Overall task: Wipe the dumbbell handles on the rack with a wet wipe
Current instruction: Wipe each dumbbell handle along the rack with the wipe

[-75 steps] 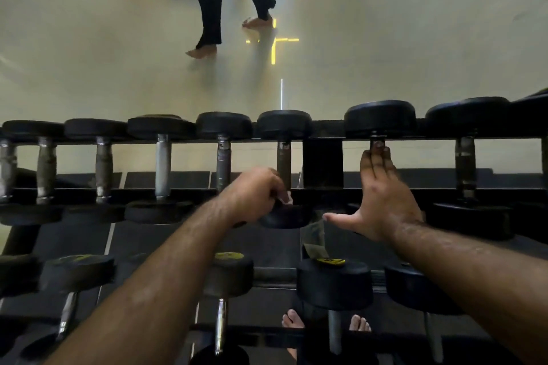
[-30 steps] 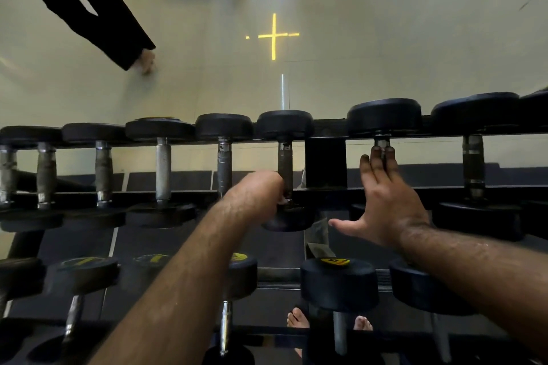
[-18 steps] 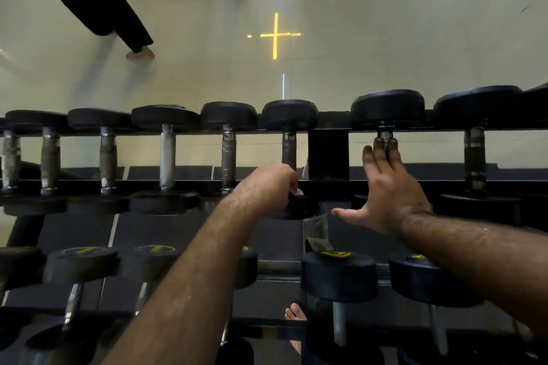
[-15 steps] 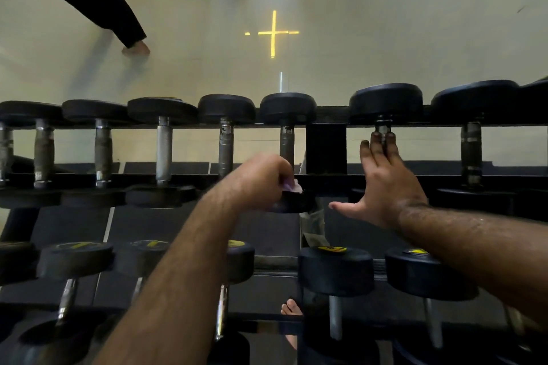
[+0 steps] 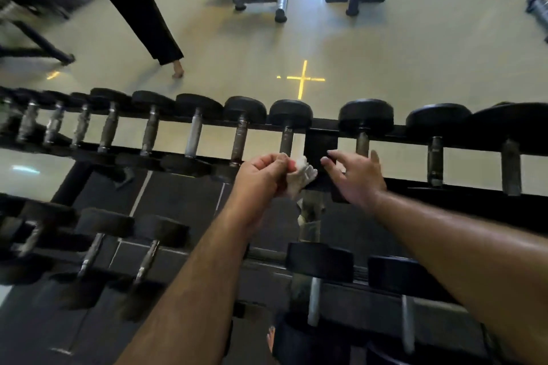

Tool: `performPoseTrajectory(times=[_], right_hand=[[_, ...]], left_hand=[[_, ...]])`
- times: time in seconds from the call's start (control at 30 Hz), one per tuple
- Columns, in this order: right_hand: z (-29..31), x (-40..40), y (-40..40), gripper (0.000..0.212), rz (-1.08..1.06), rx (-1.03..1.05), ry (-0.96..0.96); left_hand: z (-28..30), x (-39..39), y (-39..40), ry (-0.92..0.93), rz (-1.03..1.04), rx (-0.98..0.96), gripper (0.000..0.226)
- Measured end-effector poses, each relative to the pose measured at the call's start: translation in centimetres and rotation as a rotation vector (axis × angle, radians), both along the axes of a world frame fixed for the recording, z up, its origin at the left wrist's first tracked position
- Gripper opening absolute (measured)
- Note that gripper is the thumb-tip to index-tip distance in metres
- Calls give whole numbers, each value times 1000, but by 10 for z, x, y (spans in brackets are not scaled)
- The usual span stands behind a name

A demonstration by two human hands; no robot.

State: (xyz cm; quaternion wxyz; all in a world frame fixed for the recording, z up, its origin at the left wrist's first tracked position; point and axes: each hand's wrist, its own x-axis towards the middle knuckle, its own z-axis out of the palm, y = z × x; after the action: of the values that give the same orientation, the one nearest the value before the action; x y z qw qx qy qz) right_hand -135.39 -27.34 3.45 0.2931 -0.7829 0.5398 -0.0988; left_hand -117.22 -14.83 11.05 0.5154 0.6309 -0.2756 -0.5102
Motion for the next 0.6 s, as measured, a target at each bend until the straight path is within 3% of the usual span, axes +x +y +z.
performPoseTrajectory(times=[0.07, 0.1, 0.17, 0.2, 0.23, 0.3, 0.6], right_hand=[[38, -5, 26, 56, -168, 296, -561], [57, -14, 43, 60, -229, 511, -713], [71, -38, 87, 86, -273, 1029, -765], [66, -49, 117, 93, -301, 1245, -757], [54, -60, 147, 89, -344, 1378, -774], [33, -72, 186, 65, -413, 1383, -783], [3, -131, 208, 19, -226, 1091, -308]], left_hand=[[21, -19, 23, -67, 83, -13, 25], [26, -32, 33, -95, 138, 0, 25], [23, -66, 55, -113, 297, 153, 30], [13, -90, 70, -27, 353, 266, 40], [-1, -116, 87, 182, 374, 338, 48], [-33, -157, 112, 428, 418, 318, 53], [-96, -162, 193, 200, 542, 388, 16]])
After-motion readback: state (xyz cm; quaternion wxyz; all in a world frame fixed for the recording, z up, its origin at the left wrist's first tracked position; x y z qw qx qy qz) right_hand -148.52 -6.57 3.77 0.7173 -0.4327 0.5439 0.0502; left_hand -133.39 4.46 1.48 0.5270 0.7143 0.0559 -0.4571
